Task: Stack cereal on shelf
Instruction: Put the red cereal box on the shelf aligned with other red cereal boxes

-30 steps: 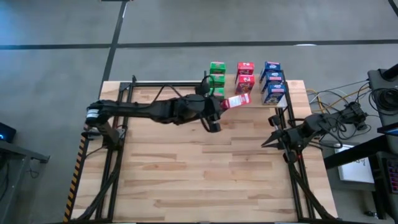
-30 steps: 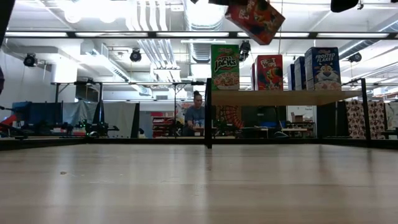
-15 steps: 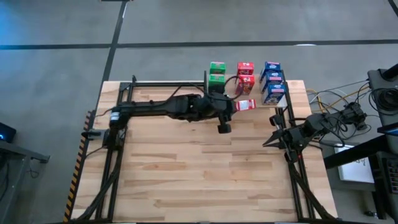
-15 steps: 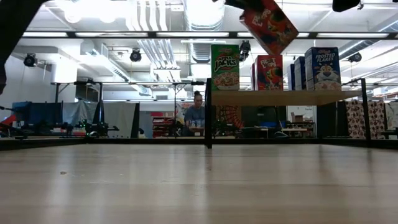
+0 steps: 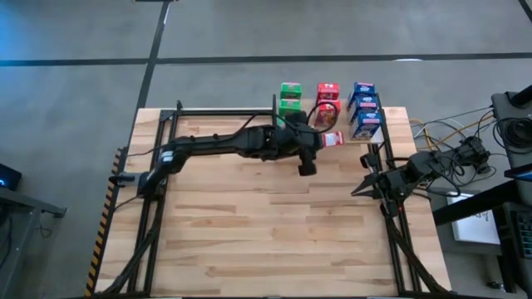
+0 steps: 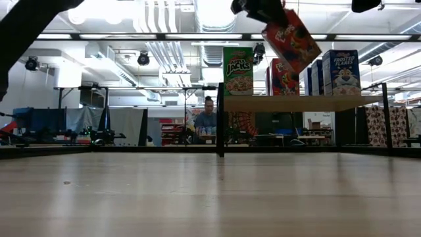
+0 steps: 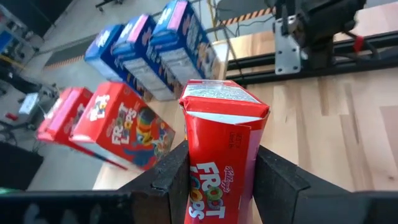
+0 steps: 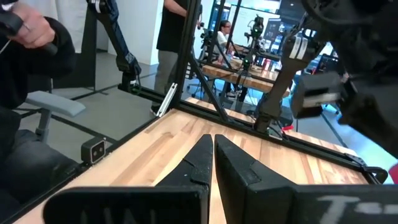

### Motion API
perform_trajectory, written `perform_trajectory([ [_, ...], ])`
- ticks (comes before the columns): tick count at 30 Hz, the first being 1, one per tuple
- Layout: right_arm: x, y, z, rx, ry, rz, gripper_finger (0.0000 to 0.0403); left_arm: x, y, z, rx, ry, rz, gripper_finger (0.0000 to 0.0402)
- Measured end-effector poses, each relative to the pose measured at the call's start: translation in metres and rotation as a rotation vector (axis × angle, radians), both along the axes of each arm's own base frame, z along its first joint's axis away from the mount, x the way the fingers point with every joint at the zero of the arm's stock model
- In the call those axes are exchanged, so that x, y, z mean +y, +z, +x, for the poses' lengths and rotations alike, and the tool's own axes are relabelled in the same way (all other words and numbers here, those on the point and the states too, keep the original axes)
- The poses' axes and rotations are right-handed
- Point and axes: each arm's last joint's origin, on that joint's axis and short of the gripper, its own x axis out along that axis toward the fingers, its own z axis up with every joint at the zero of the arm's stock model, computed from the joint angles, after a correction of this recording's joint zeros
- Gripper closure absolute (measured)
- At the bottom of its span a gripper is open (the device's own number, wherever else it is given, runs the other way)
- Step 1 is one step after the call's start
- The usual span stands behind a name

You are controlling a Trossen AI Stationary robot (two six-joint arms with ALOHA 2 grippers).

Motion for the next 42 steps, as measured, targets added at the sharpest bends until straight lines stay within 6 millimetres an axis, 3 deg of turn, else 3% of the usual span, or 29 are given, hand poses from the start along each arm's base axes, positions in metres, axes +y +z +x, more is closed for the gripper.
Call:
perform_trajectory([
  [12,0.0,0.0,0.0,0.0,-0.002,-0.002,0.0394,0.028,-0.01,0.003,0.004,0.065,-0.027,0.0273],
  [28,0.0,0.0,0.0,0.001,-0.003,0.0,0.0394,0.034,-0.016,0.004,0.003,0.066,-0.068,0.0234],
  [42,0.0,0.0,0.0,0.001,-0.004,0.001,0.0394,0.046,-0.02,0.012,-0.051,0.078,-0.052,0.0232],
])
